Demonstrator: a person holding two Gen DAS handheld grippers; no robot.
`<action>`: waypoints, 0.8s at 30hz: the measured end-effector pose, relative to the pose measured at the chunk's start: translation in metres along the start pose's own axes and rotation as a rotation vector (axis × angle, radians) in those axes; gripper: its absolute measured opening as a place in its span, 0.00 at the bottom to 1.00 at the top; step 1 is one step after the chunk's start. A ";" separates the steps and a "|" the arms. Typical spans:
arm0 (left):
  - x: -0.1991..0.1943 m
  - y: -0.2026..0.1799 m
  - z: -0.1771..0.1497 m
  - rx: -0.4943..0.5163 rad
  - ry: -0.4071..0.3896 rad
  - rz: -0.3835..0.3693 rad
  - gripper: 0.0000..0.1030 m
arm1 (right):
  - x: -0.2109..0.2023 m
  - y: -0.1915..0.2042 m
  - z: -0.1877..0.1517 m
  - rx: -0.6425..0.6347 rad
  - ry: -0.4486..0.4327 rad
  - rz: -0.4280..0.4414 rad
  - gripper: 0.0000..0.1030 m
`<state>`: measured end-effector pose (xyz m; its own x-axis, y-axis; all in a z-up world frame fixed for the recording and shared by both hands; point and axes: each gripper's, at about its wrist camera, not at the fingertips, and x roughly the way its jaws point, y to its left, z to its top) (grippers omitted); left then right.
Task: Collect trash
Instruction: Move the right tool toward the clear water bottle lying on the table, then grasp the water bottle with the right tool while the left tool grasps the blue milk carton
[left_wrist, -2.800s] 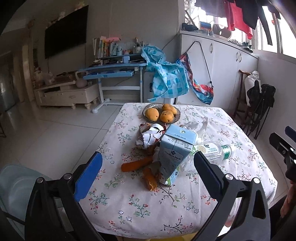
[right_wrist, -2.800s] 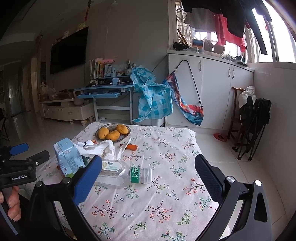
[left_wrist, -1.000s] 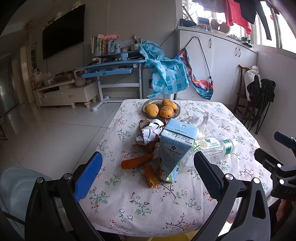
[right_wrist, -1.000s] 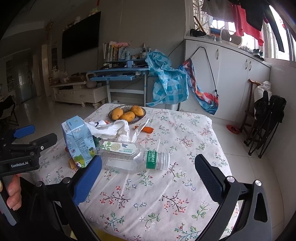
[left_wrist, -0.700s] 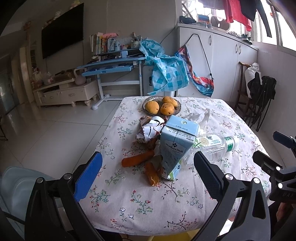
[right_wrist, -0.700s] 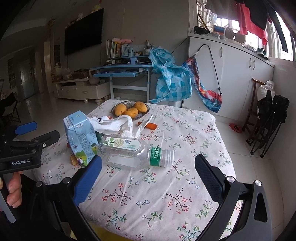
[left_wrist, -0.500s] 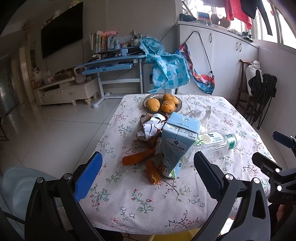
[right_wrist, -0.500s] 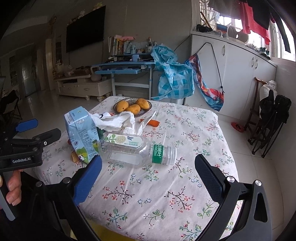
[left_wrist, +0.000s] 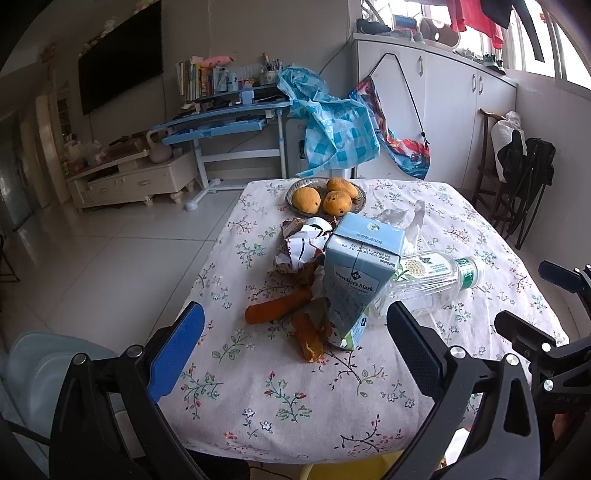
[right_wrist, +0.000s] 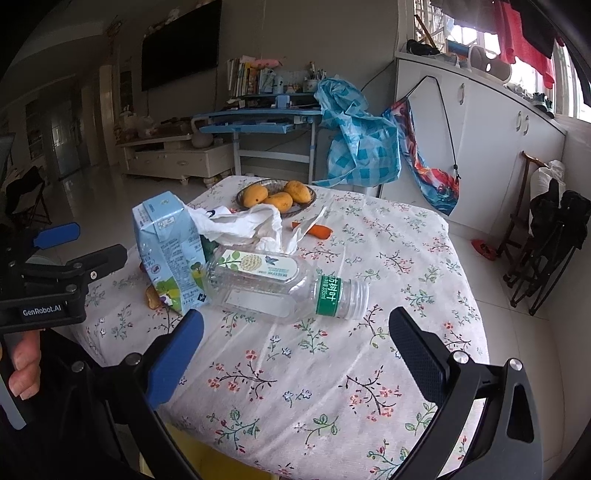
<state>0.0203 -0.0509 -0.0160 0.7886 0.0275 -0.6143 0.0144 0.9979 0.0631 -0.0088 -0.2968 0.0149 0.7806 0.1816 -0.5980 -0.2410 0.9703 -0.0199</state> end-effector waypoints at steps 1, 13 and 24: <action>0.001 0.000 0.000 0.001 0.003 0.001 0.93 | 0.000 0.000 0.000 -0.001 0.002 0.001 0.94; 0.007 -0.002 -0.003 0.030 0.040 0.037 0.93 | 0.007 -0.001 0.000 -0.010 0.028 0.019 0.94; 0.010 -0.005 -0.003 0.064 0.066 0.056 0.93 | 0.023 0.001 0.010 -0.067 0.047 0.036 0.94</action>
<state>0.0265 -0.0550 -0.0247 0.7469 0.0892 -0.6590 0.0122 0.9890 0.1477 0.0143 -0.2898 0.0088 0.7434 0.2069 -0.6360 -0.3079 0.9501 -0.0508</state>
